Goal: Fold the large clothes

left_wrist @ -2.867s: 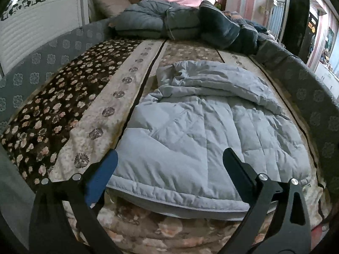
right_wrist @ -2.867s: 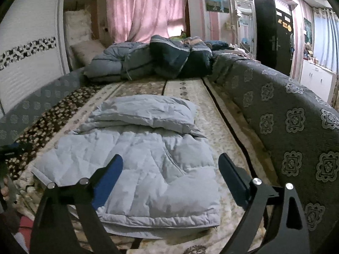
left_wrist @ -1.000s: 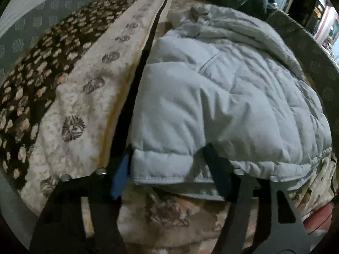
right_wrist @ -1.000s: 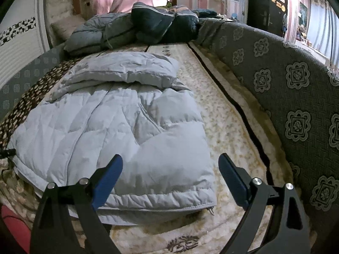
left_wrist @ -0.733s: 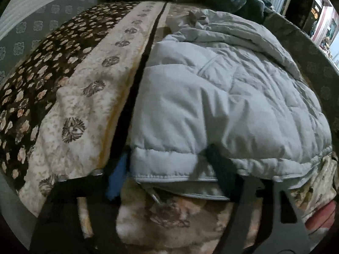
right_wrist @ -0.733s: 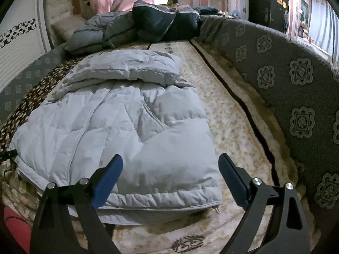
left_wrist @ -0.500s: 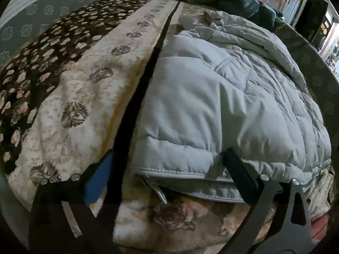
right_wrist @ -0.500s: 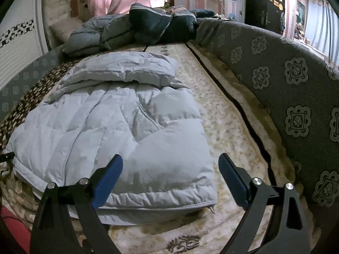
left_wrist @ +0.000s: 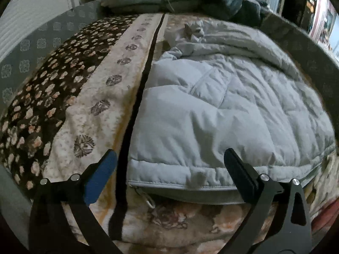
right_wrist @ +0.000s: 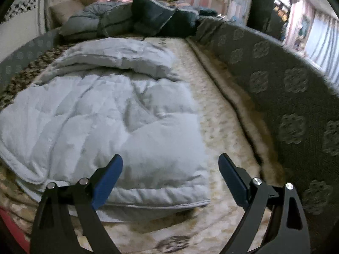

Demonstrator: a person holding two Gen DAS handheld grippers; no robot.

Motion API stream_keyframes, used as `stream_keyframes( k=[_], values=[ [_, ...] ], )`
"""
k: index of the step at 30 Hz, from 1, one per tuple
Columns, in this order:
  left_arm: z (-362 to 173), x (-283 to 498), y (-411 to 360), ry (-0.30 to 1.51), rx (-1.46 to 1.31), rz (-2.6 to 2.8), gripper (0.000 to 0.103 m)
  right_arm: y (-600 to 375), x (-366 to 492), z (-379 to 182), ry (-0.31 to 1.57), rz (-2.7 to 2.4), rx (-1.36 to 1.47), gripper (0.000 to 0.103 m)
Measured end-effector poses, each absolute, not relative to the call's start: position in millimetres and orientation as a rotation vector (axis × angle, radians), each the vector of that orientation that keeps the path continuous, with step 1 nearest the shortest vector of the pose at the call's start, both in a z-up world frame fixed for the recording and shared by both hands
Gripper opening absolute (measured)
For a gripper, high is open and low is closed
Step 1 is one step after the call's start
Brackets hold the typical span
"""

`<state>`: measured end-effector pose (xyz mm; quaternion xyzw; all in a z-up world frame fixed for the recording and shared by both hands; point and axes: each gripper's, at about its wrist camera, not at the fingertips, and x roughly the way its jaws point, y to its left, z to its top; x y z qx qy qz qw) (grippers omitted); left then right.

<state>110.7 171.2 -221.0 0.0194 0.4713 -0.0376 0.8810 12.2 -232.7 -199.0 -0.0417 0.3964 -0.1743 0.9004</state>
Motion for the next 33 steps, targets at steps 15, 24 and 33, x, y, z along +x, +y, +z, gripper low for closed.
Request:
stream_keyframes(
  k=[15, 24, 33],
  values=[
    [-230, 105, 183, 0.962, 0.052, -0.112, 0.1, -264, 5, -196, 0.8, -0.451, 0.027, 0.092],
    [-246, 100, 187, 1.03, -0.004, -0.192, 0.079, -255, 6, -208, 0.826, -0.433, -0.012, 0.092],
    [-248, 120, 179, 1.044, 0.016, -0.226, 0.046, -250, 12, -215, 0.853, -0.396, -0.015, 0.092]
  ],
)
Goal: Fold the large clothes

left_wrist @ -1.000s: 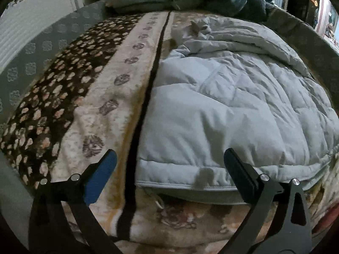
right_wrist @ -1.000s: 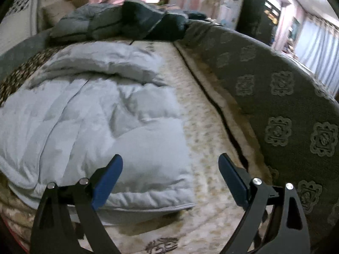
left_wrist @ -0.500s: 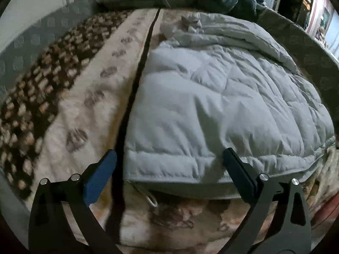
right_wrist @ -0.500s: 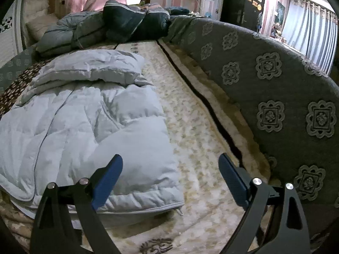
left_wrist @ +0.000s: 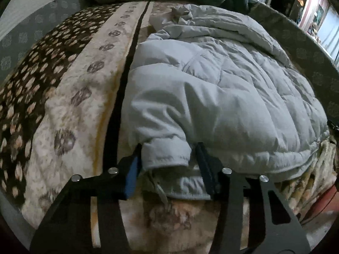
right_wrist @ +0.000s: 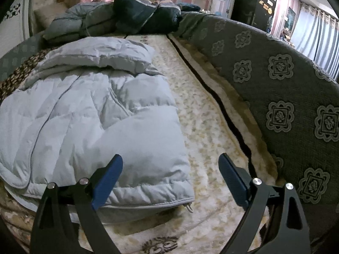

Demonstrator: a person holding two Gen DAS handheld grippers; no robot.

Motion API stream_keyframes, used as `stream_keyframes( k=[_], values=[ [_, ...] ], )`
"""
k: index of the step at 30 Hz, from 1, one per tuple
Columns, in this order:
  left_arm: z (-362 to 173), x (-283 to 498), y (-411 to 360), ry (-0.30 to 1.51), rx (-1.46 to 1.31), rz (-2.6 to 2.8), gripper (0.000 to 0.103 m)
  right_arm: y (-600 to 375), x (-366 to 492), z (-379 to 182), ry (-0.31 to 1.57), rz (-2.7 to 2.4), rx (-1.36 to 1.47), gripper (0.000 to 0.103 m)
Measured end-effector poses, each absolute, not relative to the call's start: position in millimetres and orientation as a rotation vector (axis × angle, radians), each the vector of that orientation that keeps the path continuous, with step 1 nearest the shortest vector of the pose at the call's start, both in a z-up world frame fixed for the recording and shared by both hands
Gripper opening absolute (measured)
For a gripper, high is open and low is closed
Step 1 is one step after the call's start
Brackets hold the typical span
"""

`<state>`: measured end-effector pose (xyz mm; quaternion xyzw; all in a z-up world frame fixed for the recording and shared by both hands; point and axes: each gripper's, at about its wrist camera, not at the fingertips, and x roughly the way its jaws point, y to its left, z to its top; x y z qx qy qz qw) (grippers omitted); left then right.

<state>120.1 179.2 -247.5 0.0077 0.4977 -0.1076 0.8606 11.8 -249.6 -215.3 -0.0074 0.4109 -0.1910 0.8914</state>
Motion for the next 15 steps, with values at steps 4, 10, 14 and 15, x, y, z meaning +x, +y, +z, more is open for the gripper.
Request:
stream_keyframes(
  k=[4, 10, 14, 15],
  values=[
    [-249, 134, 173, 1.055, 0.022, -0.235, 0.039, -255, 11, -216, 0.87, -0.384, 0.008, 0.092],
    [-248, 127, 177, 1.042, 0.013, -0.217, 0.038, -271, 0, -224, 0.897, -0.343, 0.071, 0.092],
    [-246, 124, 177, 1.044, 0.012, -0.189, 0.044, -278, -2, -231, 0.899, -0.289, 0.116, 0.092],
    [-244, 124, 178, 1.043, 0.013, -0.177, 0.05, -280, -1, -234, 0.903, -0.276, 0.125, 0.092]
  ],
)
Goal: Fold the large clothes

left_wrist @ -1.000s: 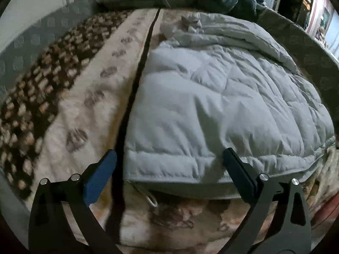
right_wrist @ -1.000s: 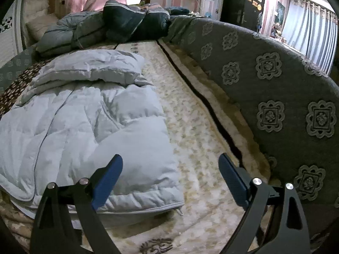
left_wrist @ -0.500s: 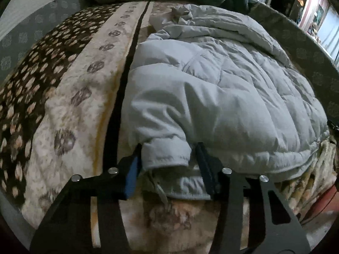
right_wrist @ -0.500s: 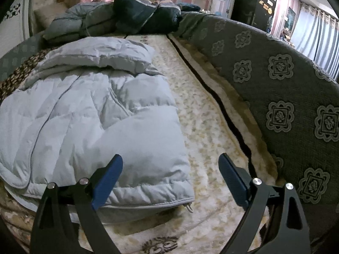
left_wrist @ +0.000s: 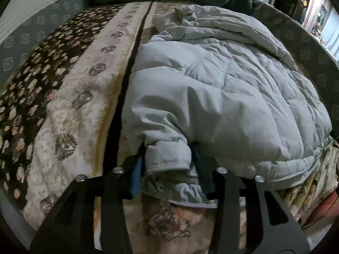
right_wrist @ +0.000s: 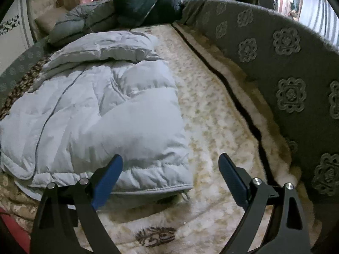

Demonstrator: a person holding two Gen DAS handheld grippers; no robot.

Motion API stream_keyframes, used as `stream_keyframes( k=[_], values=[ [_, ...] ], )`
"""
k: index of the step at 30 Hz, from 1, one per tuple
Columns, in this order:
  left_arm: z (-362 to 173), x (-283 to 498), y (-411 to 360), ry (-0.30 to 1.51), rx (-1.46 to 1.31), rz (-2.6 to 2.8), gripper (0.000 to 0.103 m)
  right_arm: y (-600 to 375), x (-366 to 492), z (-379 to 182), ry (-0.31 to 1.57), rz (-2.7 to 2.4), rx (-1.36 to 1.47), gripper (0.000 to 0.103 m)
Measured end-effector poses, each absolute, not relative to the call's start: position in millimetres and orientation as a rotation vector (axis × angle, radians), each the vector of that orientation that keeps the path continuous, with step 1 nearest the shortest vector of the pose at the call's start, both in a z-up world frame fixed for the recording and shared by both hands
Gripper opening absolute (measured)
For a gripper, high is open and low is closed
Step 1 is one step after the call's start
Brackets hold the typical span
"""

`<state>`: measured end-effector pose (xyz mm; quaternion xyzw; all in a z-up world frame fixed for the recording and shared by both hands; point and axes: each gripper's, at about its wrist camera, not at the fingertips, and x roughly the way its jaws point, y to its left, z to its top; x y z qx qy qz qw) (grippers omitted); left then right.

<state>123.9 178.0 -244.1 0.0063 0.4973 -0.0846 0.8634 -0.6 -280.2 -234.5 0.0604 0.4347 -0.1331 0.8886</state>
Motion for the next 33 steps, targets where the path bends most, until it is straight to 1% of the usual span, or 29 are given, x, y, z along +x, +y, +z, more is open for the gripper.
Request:
stream_keyframes(
  k=[1, 3, 6, 7, 8, 9, 10, 11, 13, 14, 15, 17, 19, 20, 21, 22, 23, 26, 29, 31, 32, 33],
  values=[
    [-243, 124, 179, 1.041, 0.009, -0.167, 0.054, -281, 1, -238, 0.911, -0.267, 0.136, 0.092],
    [-240, 122, 183, 1.043, -0.015, -0.163, 0.057, -289, 2, -249, 0.924, -0.239, 0.183, 0.092],
    [-238, 120, 187, 1.042, -0.009, -0.148, 0.064, -302, 5, -266, 0.971, -0.167, 0.307, 0.091],
    [-237, 119, 187, 1.039, 0.0, -0.144, 0.067, -302, 4, -267, 0.965, -0.136, 0.332, 0.084],
    [-235, 118, 186, 1.035, 0.009, -0.14, 0.069, -300, 3, -267, 0.96, -0.108, 0.349, 0.065],
    [-233, 116, 185, 1.029, 0.019, -0.138, 0.075, -295, 2, -262, 0.947, -0.105, 0.33, 0.061],
    [-230, 114, 185, 1.021, 0.026, -0.137, 0.081, -290, 1, -259, 0.943, -0.081, 0.319, 0.045],
    [-226, 112, 183, 1.004, 0.035, -0.135, 0.083, -286, 1, -256, 0.941, -0.073, 0.304, 0.035],
    [-222, 109, 182, 0.983, 0.043, -0.138, 0.089, -280, 5, -255, 0.946, -0.079, 0.264, 0.034],
    [-221, 108, 181, 0.977, 0.045, -0.142, 0.09, -279, 9, -258, 0.958, -0.083, 0.262, 0.035],
    [-220, 108, 181, 0.97, 0.051, -0.143, 0.091, -279, 13, -263, 0.97, -0.09, 0.264, 0.038],
    [-221, 110, 182, 0.975, 0.055, -0.138, 0.092, -279, 19, -268, 0.981, -0.109, 0.251, 0.049],
    [-223, 111, 184, 0.986, 0.044, -0.139, 0.092, -279, 27, -272, 0.997, -0.119, 0.249, 0.053],
    [-225, 112, 185, 0.994, 0.037, -0.137, 0.092, -280, 26, -270, 0.994, -0.12, 0.25, 0.05],
    [-226, 113, 186, 1.0, 0.035, -0.133, 0.092, -278, 26, -267, 0.987, -0.112, 0.244, 0.044],
    [-229, 114, 187, 1.01, 0.031, -0.125, 0.092, -273, 24, -261, 0.969, -0.103, 0.222, 0.031],
    [-230, 115, 189, 1.016, 0.025, -0.123, 0.092, -269, 22, -254, 0.95, -0.107, 0.193, 0.026],
    [-235, 115, 197, 1.025, -0.001, -0.113, 0.091, -268, 17, -232, 0.879, -0.119, 0.17, 0.022],
    [-242, 117, 204, 1.055, -0.054, -0.143, 0.09, -268, 20, -215, 0.838, -0.125, 0.158, 0.021],
    [-245, 116, 204, 1.073, -0.081, -0.179, 0.078, -266, 24, -206, 0.819, -0.127, 0.142, 0.021],
    [-248, 116, 201, 1.089, -0.081, -0.205, 0.075, -266, 26, -201, 0.807, -0.128, 0.128, 0.021],
    [-248, 117, 199, 1.092, -0.071, -0.208, 0.075, -267, 31, -196, 0.793, -0.132, 0.117, 0.021]
  ],
)
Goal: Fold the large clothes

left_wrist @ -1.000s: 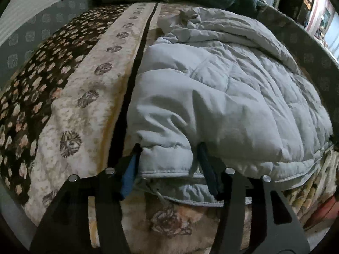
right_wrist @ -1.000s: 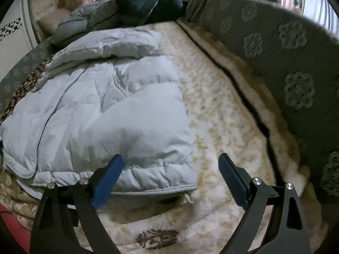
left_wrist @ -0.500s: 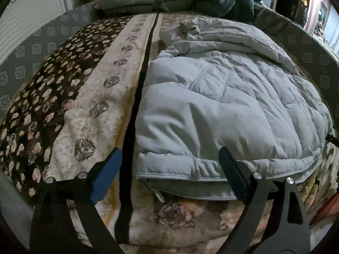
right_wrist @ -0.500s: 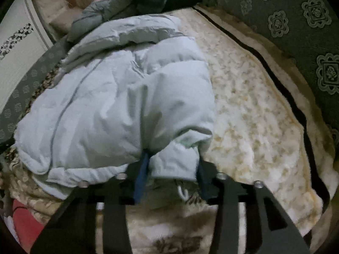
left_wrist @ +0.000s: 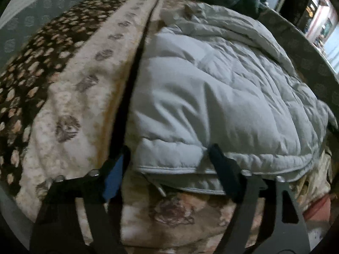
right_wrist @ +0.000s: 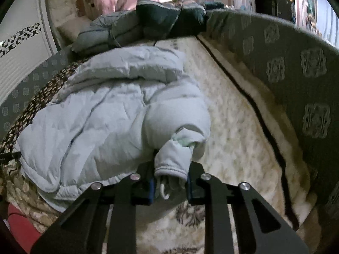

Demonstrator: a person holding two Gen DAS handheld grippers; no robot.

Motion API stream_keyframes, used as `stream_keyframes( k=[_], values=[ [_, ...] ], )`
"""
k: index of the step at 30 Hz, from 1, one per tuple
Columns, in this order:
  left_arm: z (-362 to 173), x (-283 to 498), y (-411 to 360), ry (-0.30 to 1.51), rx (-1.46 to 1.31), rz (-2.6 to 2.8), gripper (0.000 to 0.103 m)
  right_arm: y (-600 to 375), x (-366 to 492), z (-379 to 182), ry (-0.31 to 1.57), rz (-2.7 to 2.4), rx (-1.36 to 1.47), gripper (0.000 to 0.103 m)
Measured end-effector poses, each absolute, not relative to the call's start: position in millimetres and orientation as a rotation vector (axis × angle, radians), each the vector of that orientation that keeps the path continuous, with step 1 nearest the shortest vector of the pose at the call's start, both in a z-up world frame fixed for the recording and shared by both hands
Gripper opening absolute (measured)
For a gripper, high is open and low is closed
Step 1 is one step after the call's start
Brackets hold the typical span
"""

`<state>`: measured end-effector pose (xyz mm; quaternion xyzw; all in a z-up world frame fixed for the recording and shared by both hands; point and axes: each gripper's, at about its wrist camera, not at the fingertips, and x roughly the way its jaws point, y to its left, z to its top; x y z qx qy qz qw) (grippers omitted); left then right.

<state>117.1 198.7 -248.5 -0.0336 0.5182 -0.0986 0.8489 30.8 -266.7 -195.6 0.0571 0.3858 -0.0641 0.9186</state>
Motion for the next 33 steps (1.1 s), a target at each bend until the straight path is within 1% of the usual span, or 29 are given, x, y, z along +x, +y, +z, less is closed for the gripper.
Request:
stream_keyframes(
  k=[6, 9, 11, 12, 13, 15, 16, 19, 23, 29, 33],
  values=[
    [-246, 118, 186, 1.115, -0.041, -0.248, 0.075, -278, 79, -148, 0.731, -0.106, 0.113, 0.02],
    [-250, 115, 187, 1.122, -0.033, -0.244, 0.075, -265, 85, -144, 0.739, -0.085, 0.077, 0.02],
    [-256, 115, 192, 1.13, -0.056, -0.236, 0.073, -263, 81, -151, 0.755, -0.083, 0.073, 0.02],
    [-257, 116, 193, 1.13, -0.064, -0.235, 0.064, -264, 77, -156, 0.766, -0.083, 0.083, 0.02],
    [-255, 118, 192, 1.129, -0.071, -0.238, 0.047, -265, 74, -158, 0.772, -0.085, 0.093, 0.02],
    [-246, 121, 187, 1.122, -0.093, -0.298, 0.02, -268, 68, -162, 0.782, -0.09, 0.105, 0.02],
    [-239, 123, 184, 1.107, -0.083, -0.3, 0.017, -269, 66, -164, 0.784, -0.09, 0.106, 0.02],
    [-213, 135, 175, 1.052, -0.061, -0.32, 0.014, -272, 67, -162, 0.786, -0.083, 0.123, 0.02],
    [-173, 160, 164, 0.975, -0.058, -0.338, 0.014, -275, 79, -156, 0.785, -0.076, 0.118, 0.02],
    [-140, 209, 134, 0.928, -0.02, -0.304, 0.013, -288, 117, -136, 0.767, -0.063, 0.146, 0.02],
    [-121, 238, 128, 0.877, -0.063, -0.262, 0.012, -294, 149, -118, 0.734, -0.061, 0.139, 0.02]
  ],
)
